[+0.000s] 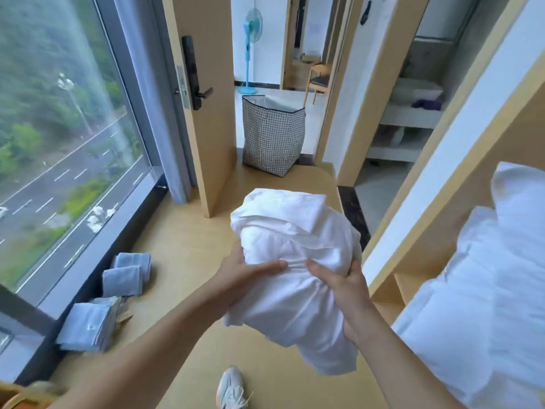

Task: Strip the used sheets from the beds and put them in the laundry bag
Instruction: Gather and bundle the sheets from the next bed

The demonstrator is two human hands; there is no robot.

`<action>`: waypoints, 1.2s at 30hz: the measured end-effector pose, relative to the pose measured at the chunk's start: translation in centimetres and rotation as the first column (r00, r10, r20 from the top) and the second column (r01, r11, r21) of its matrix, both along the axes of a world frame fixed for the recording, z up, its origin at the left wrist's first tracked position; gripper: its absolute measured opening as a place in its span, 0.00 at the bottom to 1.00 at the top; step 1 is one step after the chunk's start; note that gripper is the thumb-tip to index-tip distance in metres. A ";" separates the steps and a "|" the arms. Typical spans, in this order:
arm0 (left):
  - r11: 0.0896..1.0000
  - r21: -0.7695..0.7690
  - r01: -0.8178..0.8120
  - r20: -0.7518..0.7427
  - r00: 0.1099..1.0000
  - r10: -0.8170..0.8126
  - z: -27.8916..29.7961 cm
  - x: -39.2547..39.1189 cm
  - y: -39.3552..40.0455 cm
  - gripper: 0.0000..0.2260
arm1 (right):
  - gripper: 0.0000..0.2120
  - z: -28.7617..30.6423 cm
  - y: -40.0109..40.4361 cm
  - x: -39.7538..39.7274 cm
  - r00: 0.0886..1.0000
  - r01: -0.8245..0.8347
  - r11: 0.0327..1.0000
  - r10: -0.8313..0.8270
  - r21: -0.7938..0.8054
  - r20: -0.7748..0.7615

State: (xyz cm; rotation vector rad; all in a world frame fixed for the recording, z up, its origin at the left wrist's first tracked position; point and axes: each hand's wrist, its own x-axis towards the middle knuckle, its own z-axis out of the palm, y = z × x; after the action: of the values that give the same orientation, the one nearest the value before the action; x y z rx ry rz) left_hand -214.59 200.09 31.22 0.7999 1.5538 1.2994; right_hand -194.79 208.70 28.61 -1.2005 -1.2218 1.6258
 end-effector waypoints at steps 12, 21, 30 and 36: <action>0.970 -0.043 0.238 0.003 0.971 -0.238 1.4 -15.5 32.7 0.31 | 0.37 3.3 27.5 -14.3 0.975 0.220 0.975 -0.221 0.011 0.033; 0.980 -0.156 0.125 -0.034 0.991 -0.132 -1.8 -26.9 57.9 0.44 | 0.41 -0.8 54.8 -25.6 0.992 0.124 0.991 -0.126 -0.050 -0.026; 0.986 -0.162 0.041 0.025 0.999 -0.037 0.1 -39.5 79.2 0.45 | 0.50 0.4 78.8 -39.0 0.999 0.006 0.997 -0.010 -0.072 -0.046; 0.987 -0.157 0.029 -0.038 0.999 -0.035 -1.9 -47.5 96.2 0.51 | 0.43 -0.4 94.4 -46.5 0.997 0.042 0.998 -0.045 -0.047 -0.063</action>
State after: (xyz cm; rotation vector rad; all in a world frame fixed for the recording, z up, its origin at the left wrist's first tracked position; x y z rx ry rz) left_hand -262.06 296.30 29.27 0.7526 1.6458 1.1292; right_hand -241.33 303.14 28.19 -1.1857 -1.1165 1.6556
